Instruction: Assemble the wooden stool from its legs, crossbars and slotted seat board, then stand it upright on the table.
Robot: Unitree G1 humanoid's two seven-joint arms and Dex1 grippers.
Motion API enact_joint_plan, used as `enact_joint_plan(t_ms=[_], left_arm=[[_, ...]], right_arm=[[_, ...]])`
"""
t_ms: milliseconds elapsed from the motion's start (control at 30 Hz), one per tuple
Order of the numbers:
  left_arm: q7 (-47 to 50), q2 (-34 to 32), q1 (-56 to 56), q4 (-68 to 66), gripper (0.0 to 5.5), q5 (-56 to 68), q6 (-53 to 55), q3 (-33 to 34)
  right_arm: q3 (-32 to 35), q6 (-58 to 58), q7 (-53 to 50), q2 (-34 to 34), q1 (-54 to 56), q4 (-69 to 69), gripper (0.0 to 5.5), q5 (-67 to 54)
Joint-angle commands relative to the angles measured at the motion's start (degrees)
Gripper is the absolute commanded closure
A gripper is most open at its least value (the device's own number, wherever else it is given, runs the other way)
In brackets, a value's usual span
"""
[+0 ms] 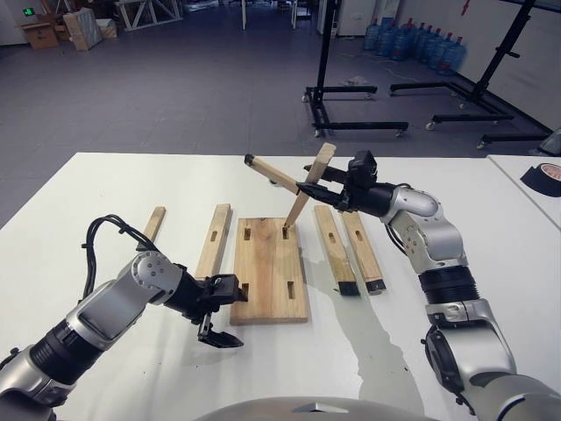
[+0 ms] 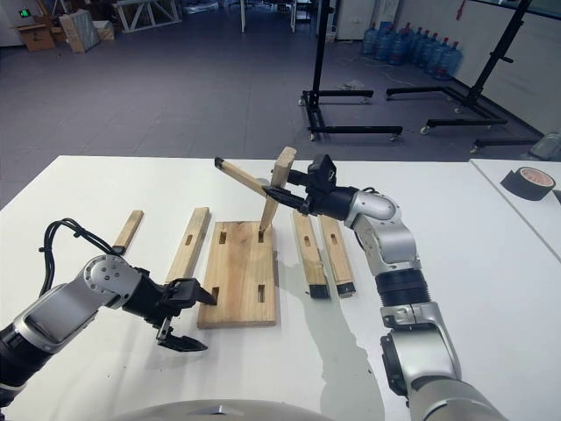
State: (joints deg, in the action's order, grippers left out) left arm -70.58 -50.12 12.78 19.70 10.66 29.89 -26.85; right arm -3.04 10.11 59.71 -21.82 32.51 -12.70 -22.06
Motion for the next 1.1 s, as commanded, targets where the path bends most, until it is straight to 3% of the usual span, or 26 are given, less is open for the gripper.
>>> enact_joint_plan(t_ms=[33, 667, 900, 1100], left_arm=[[-0.10, -1.67, -2.19, -1.44, 1.09, -1.51, 0.48, -0.57], [0.65, -2.82, -6.82, -0.50, 1.09, -1.08, -1.03, 0.90], [0.94, -2.42, -8.23, 1.57, 1.09, 2.23, 0.88, 2.67], [1.75, -2.19, -9.06, 2.92, 1.09, 2.95, 1.64, 3.10]], right_arm=[[-2.43, -2.55, 3.73, -1.27, -0.83, -0.63, 3.47, 1.98], [-5.98, 8.15, 19.86, -9.98, 3.78, -1.64, 3.47, -1.41], [-6.59, 11.39, 22.60, -10.75, 7.77, -9.89, 3.47, 0.11], [-11.50, 11.37, 25.24, -12.45, 7.08, -16.29, 3.47, 4.86]])
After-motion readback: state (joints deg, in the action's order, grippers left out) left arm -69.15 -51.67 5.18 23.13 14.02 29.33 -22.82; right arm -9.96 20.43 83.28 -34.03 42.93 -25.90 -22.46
